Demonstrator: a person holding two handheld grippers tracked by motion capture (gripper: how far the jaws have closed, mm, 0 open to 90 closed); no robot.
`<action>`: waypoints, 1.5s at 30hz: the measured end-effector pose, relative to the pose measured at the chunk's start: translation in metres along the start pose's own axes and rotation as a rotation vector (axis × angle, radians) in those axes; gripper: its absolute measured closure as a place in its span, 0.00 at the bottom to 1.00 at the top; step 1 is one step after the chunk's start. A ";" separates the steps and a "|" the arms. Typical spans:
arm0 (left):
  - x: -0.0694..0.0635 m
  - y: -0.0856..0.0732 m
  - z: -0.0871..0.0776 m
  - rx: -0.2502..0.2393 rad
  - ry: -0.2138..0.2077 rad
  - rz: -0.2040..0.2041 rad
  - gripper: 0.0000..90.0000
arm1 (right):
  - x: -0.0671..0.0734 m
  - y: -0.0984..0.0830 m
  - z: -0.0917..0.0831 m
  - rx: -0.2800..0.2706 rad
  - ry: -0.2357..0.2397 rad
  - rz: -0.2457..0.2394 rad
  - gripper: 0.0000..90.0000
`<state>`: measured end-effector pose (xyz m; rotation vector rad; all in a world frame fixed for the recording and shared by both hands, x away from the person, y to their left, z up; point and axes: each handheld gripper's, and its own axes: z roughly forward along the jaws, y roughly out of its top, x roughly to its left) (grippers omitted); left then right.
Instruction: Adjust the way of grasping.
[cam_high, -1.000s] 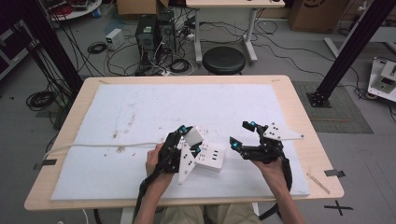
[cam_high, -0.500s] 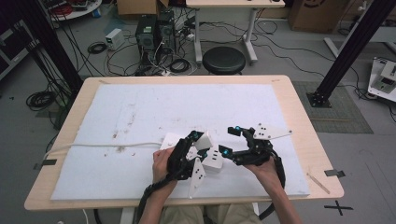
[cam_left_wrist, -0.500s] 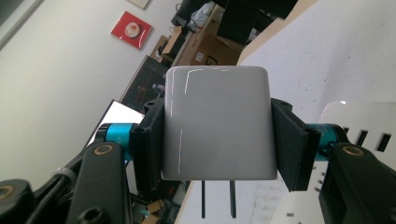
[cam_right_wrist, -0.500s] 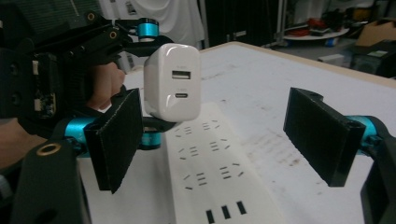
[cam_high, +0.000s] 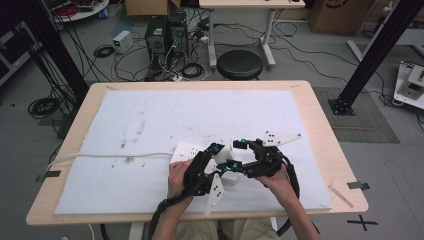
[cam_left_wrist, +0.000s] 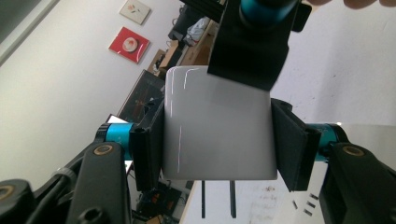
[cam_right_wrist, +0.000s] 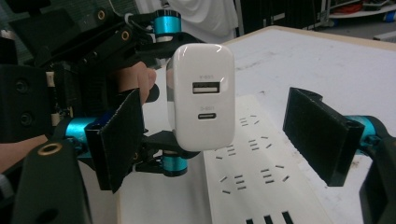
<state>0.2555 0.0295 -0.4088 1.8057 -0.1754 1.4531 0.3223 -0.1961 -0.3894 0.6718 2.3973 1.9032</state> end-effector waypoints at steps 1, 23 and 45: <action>0.000 0.001 0.000 -0.008 0.001 0.006 0.47 | 0.000 0.000 0.001 0.002 0.005 0.000 0.24; -0.003 0.006 0.002 -0.049 -0.013 0.005 0.47 | -0.004 0.000 0.006 -0.003 0.081 0.002 0.47; -0.003 0.005 0.002 -0.048 -0.007 -0.007 0.47 | -0.001 0.000 0.007 -0.018 0.110 -0.015 0.67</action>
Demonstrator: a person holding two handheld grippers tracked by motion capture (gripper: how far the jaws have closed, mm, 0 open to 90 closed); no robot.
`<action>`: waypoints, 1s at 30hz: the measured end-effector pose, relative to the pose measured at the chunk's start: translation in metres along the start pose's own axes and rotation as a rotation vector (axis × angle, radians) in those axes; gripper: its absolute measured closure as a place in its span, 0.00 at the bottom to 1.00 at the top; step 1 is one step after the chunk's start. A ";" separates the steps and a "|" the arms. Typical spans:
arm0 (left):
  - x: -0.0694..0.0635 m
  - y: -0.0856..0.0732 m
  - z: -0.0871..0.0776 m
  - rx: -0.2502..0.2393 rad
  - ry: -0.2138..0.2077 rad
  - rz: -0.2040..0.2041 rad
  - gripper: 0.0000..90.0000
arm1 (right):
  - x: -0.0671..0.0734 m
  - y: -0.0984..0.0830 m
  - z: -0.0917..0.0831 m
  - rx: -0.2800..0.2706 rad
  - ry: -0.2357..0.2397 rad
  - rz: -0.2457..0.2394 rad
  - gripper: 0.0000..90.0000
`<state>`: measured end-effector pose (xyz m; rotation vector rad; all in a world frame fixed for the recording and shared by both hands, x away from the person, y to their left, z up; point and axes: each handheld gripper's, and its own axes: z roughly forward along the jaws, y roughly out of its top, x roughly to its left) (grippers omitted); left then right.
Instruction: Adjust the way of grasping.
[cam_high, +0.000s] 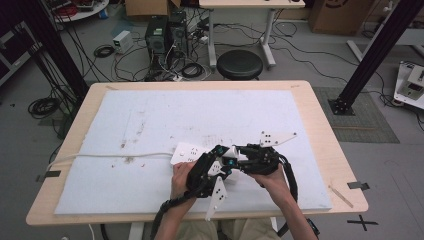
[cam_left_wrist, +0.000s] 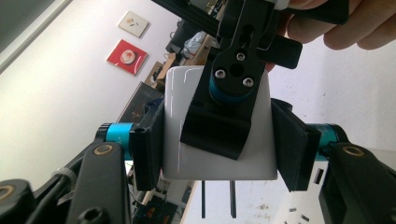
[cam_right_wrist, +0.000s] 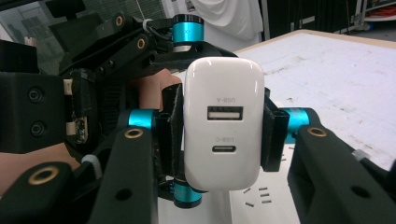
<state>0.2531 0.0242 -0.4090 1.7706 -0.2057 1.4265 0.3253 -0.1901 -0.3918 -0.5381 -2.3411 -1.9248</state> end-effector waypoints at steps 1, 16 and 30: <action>0.000 0.000 0.000 0.000 0.000 0.000 0.47 | 0.000 0.000 0.000 -0.001 0.002 0.001 0.67; 0.000 -0.001 0.000 0.007 -0.004 0.005 0.47 | -0.002 0.000 0.001 -0.001 0.004 0.002 0.70; 0.000 -0.002 0.001 0.008 -0.017 -0.017 0.47 | -0.001 -0.001 0.001 0.008 -0.002 0.015 0.70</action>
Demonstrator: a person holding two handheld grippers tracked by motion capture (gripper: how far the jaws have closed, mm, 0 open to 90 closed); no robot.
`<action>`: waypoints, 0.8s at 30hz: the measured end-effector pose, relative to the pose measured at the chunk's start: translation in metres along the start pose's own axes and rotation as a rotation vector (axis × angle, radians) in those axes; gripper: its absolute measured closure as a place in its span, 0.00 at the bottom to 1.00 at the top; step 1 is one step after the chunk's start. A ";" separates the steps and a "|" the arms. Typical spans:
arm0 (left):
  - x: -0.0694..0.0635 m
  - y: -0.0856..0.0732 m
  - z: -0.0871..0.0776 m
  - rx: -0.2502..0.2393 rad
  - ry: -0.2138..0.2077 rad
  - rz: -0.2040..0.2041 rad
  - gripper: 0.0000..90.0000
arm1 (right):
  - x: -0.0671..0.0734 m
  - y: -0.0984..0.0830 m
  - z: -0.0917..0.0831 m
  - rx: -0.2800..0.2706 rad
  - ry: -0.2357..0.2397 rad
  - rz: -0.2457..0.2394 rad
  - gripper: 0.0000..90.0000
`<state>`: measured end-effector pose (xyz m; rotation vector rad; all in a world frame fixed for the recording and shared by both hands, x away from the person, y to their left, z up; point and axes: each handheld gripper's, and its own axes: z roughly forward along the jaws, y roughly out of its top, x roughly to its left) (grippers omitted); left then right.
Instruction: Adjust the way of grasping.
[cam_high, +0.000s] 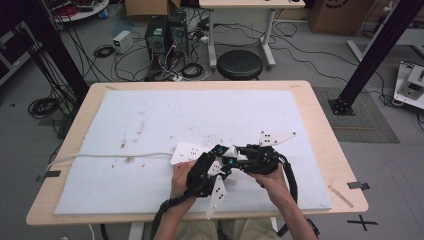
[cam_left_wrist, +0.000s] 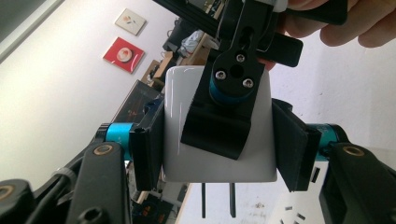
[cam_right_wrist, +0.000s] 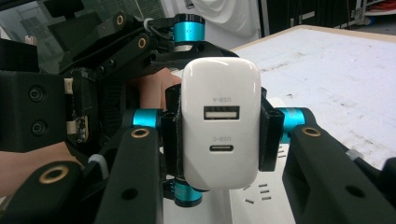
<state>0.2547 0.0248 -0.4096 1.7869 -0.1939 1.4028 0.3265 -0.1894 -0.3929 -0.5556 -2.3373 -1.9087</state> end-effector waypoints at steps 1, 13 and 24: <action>0.000 0.000 0.000 -0.001 -0.001 -0.001 0.47 | 0.000 0.000 0.000 0.001 -0.002 -0.001 0.70; 0.002 -0.002 0.002 0.015 -0.022 -0.066 0.38 | 0.000 -0.003 0.001 0.004 -0.012 0.015 0.70; 0.009 -0.007 -0.003 -0.007 -0.053 -0.193 0.24 | -0.003 -0.003 -0.007 -0.015 -0.040 0.021 0.70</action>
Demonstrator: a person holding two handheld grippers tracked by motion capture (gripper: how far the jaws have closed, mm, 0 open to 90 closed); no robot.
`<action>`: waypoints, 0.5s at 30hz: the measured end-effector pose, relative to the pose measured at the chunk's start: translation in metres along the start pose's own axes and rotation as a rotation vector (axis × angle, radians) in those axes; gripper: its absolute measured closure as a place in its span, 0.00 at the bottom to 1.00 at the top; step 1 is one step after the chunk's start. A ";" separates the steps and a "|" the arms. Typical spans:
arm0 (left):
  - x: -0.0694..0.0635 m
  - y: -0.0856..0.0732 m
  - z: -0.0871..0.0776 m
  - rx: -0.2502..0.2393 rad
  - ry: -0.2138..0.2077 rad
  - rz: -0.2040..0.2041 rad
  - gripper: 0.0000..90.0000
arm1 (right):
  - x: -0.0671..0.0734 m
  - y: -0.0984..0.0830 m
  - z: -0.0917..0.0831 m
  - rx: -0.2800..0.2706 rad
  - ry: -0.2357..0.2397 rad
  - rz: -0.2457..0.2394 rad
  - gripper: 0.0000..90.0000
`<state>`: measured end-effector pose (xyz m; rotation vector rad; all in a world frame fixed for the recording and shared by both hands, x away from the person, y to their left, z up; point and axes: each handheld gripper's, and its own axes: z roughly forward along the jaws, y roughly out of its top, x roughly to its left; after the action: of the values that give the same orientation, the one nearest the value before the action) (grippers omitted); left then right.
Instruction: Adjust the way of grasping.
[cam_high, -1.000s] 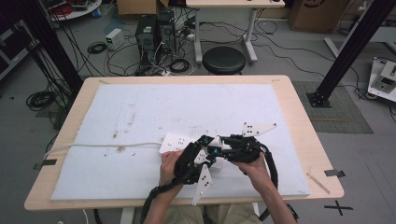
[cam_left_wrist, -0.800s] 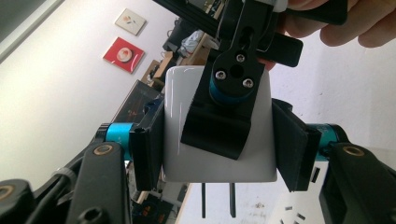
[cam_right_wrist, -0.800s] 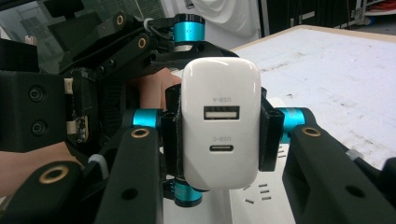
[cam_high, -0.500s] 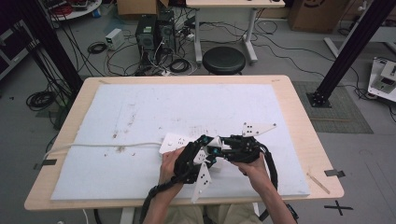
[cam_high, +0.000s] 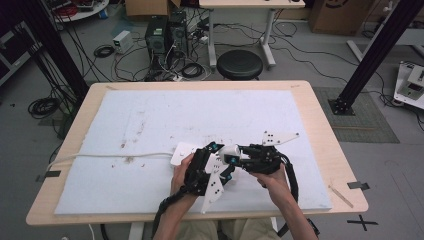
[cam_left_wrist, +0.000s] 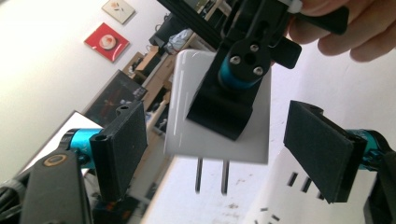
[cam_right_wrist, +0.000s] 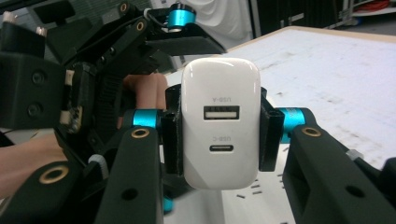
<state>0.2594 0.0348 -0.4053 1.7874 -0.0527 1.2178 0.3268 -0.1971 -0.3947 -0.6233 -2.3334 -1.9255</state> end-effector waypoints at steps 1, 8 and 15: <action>0.002 -0.001 -0.002 -0.005 -0.013 -0.034 0.24 | 0.000 0.000 -0.002 -0.004 -0.007 0.001 0.70; 0.022 -0.015 -0.021 -0.016 0.007 -0.229 0.24 | -0.006 0.001 -0.016 -0.034 -0.070 -0.003 0.70; 0.040 -0.027 -0.040 0.000 0.047 -0.381 0.24 | -0.009 0.001 -0.028 -0.046 -0.141 -0.024 0.70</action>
<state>0.2649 0.0956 -0.3911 1.6729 0.3022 0.9819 0.3292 -0.2266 -0.3905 -0.7617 -2.3942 -2.0137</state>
